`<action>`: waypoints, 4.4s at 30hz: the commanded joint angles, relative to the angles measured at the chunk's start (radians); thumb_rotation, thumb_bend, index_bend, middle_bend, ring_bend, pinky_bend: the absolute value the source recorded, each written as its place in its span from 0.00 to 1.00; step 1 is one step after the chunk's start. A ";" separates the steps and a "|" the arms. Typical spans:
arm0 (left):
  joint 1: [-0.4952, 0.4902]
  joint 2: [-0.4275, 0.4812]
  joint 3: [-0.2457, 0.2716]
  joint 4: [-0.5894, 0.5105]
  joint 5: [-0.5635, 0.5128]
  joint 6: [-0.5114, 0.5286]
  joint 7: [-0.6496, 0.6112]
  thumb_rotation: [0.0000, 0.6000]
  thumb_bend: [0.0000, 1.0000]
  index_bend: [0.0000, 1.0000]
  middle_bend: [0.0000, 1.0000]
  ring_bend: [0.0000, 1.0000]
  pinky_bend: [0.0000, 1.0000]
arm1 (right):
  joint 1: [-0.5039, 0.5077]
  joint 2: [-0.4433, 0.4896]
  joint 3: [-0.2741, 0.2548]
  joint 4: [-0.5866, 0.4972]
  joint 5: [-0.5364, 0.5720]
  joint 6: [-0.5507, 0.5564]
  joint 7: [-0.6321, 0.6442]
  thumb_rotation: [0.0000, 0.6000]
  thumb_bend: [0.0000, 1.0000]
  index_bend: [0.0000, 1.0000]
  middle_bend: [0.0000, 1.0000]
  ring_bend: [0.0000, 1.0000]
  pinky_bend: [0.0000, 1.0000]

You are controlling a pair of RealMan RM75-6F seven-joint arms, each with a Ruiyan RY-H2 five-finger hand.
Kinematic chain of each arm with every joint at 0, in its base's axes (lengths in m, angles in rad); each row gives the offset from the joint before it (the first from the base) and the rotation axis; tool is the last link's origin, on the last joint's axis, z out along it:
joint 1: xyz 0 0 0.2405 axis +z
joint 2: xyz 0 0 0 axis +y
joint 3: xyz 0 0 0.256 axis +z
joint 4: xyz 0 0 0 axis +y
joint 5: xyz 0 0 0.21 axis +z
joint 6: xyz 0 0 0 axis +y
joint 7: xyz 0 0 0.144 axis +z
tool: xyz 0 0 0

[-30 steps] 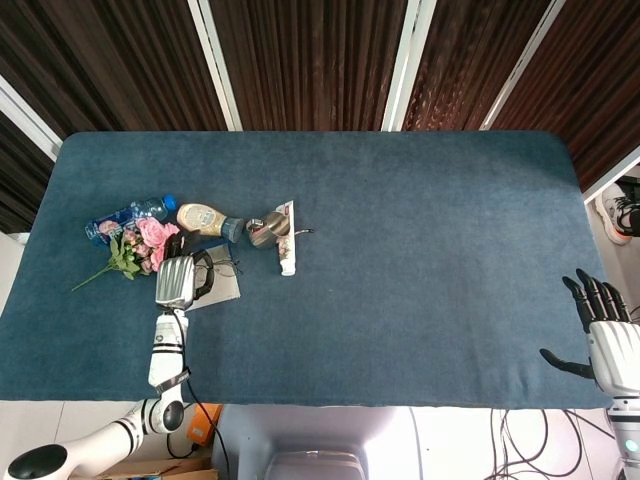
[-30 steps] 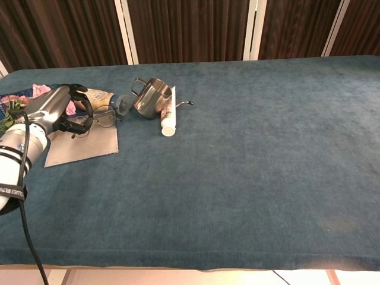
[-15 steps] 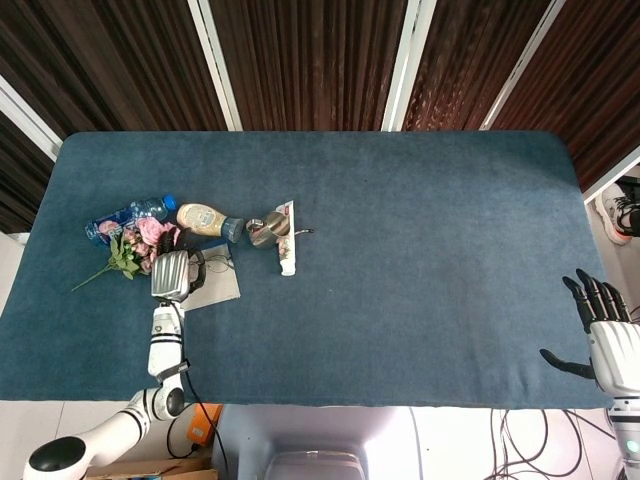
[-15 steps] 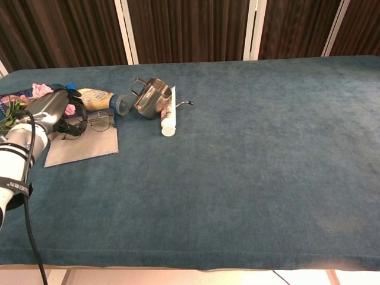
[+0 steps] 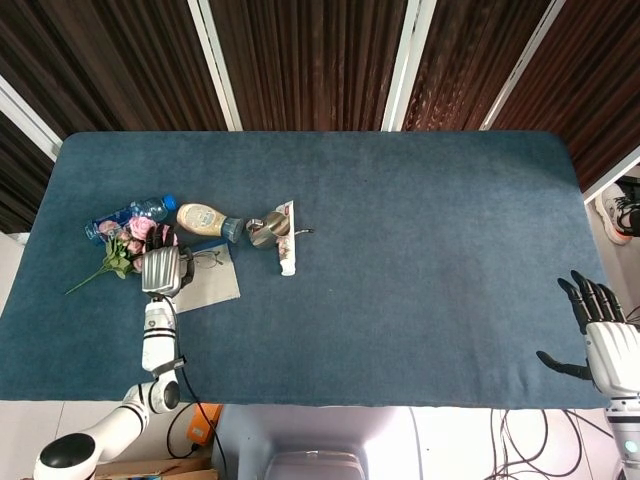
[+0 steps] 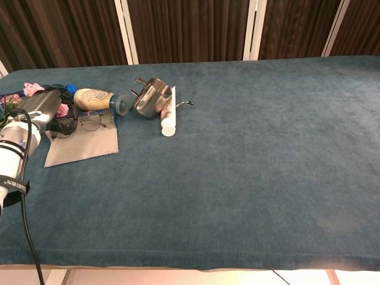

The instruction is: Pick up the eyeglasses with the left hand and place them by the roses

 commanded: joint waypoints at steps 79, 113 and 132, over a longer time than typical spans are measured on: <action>0.194 0.341 0.199 -0.770 -0.003 0.089 0.199 1.00 0.35 0.32 0.00 0.00 0.02 | 0.000 0.006 -0.024 -0.010 -0.031 -0.004 -0.010 1.00 0.15 0.00 0.00 0.00 0.00; 0.149 0.318 0.179 -0.712 -0.139 0.010 0.333 1.00 0.31 0.32 0.00 0.00 0.02 | -0.002 0.011 -0.027 -0.006 -0.035 -0.001 0.008 1.00 0.15 0.00 0.00 0.00 0.00; 0.131 0.359 0.185 -0.761 -0.201 -0.018 0.407 1.00 0.31 0.32 0.00 0.00 0.02 | 0.000 0.012 -0.028 -0.007 -0.037 -0.003 0.011 1.00 0.15 0.00 0.00 0.00 0.00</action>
